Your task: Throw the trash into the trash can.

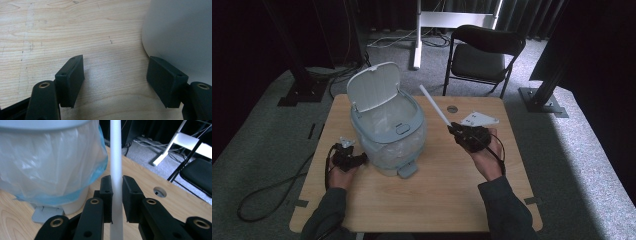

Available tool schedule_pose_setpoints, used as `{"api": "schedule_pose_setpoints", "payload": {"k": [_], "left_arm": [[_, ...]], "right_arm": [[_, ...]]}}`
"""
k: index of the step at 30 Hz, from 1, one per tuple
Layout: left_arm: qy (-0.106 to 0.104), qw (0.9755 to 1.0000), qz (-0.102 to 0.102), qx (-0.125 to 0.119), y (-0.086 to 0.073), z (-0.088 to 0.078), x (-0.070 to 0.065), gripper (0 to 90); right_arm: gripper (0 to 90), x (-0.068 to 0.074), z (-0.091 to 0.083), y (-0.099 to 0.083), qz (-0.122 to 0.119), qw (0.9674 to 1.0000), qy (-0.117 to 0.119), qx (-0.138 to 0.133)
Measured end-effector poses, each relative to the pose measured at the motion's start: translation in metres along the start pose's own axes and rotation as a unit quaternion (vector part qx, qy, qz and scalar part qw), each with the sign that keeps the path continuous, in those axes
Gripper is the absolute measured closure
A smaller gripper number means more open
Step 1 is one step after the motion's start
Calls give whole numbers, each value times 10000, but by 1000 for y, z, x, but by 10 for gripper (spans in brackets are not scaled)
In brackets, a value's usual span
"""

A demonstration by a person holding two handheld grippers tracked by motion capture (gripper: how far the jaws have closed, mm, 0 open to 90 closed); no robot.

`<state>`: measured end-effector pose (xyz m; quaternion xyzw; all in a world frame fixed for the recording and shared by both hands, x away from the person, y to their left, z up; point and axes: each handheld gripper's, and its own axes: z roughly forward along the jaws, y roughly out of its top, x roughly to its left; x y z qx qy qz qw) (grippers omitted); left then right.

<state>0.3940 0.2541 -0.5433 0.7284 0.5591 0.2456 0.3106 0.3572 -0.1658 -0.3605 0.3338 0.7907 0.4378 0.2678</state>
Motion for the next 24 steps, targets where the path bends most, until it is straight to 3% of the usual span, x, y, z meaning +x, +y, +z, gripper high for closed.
{"api": "schedule_pose_setpoints", "payload": {"k": [16,24], "left_arm": [[-1,10000,14,11,0,0,0,303],[-1,10000,14,12,0,0,0,303]], "right_arm": [[788,13,-1,38,-144,9991,170,-365],[788,11,6,53,-80,9985,293,-446]]}}
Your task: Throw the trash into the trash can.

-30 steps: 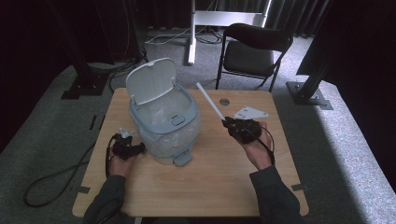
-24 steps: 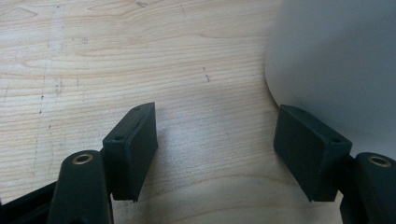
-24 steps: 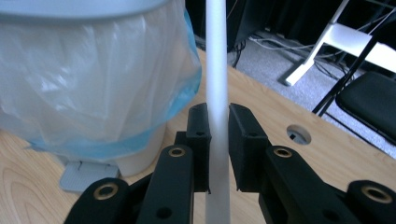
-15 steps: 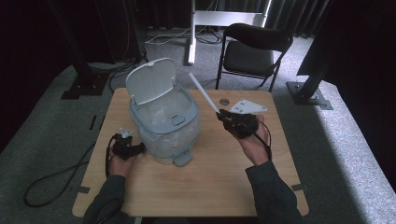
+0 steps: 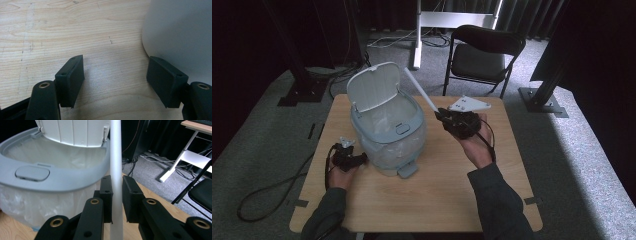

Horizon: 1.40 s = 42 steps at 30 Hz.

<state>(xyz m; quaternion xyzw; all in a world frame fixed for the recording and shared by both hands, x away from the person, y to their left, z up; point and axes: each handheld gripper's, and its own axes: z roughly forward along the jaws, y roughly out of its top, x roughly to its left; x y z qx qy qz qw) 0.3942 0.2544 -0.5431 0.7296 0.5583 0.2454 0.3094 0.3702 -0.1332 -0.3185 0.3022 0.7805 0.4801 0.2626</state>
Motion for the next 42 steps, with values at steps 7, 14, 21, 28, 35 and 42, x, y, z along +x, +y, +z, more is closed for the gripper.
{"api": "schedule_pose_setpoints", "payload": {"k": [7,14,21,28,35,42], "left_arm": [[1,10000,2,2,0,0,0,303],[1,10000,0,-1,0,0,0,303],[1,10000,1,1,0,0,0,304],[-3,10000,1,1,0,0,0,303],[-2,10000,0,1,0,0,0,303],[-7,10000,0,0,0,0,0,303]], "right_arm": [[788,0,5,14,-25,10000,34,-49],[788,2,9,32,-73,9998,88,-147],[788,8,15,49,-153,9995,138,-229],[788,12,25,59,-214,9994,193,-216],[788,21,38,70,-295,9989,304,-207],[788,29,53,76,-325,9987,372,-130]]}}
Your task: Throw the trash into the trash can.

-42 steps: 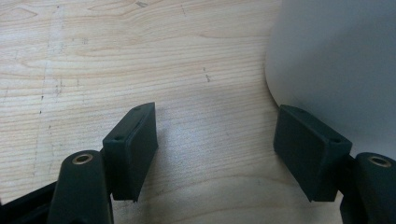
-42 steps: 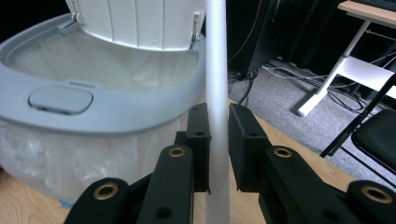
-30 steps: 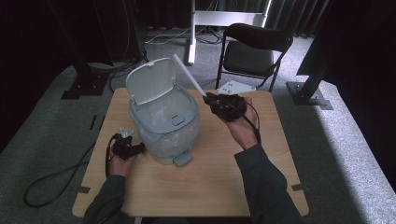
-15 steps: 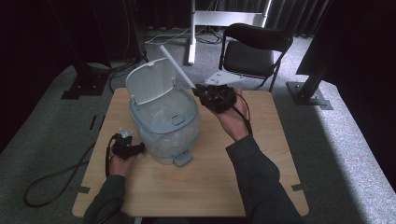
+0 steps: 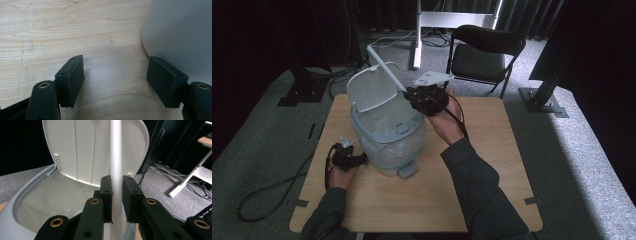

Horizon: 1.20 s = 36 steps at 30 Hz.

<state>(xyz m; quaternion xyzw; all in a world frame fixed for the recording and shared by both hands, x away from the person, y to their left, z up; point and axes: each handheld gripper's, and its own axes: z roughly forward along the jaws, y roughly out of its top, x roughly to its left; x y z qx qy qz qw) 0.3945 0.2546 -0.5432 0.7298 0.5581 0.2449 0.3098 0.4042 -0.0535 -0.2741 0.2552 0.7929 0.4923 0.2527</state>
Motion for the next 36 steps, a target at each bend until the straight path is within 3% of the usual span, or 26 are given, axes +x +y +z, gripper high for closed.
{"api": "schedule_pose_setpoints", "payload": {"k": [17,22,23,24,25,36], "left_arm": [[0,10000,0,1,0,0,0,303],[2,10000,0,2,0,0,0,303],[2,10000,0,2,0,0,0,303],[-1,10000,0,1,0,0,0,303],[-1,10000,-1,0,0,0,0,303],[0,10000,0,0,0,0,0,303]], "right_arm": [[786,2,28,2,134,9998,153,62],[769,2,29,2,154,9996,220,69],[769,1,29,2,175,9993,335,67],[681,2,28,3,149,9993,338,23],[673,1,27,4,154,9993,354,-2],[659,-3,24,10,237,9993,249,-126]]}}
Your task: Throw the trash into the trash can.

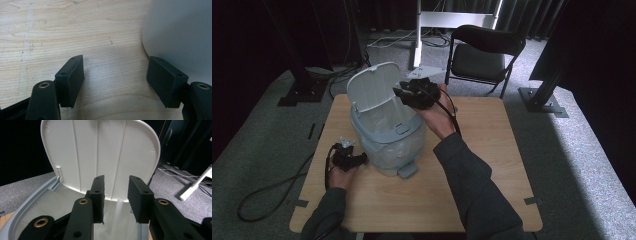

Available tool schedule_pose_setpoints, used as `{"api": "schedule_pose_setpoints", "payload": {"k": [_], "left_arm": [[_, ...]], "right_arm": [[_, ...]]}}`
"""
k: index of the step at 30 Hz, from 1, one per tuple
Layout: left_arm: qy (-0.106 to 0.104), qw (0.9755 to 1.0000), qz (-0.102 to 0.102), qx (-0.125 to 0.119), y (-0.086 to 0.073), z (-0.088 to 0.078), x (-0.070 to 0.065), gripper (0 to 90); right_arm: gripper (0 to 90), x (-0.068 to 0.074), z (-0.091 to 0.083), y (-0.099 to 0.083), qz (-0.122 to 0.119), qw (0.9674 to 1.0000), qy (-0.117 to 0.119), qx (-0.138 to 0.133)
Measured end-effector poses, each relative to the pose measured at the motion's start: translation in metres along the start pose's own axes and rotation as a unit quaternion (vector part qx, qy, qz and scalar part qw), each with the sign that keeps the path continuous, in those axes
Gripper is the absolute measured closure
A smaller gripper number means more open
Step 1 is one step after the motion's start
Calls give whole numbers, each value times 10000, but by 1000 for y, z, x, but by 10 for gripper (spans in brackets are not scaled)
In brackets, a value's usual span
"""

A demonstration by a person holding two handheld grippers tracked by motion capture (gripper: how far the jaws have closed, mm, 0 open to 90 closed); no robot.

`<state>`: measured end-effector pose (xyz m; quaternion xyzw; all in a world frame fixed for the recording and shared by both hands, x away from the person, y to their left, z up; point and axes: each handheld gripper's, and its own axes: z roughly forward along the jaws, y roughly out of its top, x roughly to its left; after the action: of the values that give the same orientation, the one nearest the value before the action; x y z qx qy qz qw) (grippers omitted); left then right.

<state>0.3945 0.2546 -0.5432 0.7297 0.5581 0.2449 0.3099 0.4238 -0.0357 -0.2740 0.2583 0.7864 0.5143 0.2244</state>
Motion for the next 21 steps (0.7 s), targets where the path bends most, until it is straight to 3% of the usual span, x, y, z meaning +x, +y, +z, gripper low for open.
{"api": "schedule_pose_setpoints", "payload": {"k": [21], "left_arm": [[-13,10000,-3,7,0,0,0,304]], "right_arm": [[659,0,1,13,-75,9999,-72,-49]]}}
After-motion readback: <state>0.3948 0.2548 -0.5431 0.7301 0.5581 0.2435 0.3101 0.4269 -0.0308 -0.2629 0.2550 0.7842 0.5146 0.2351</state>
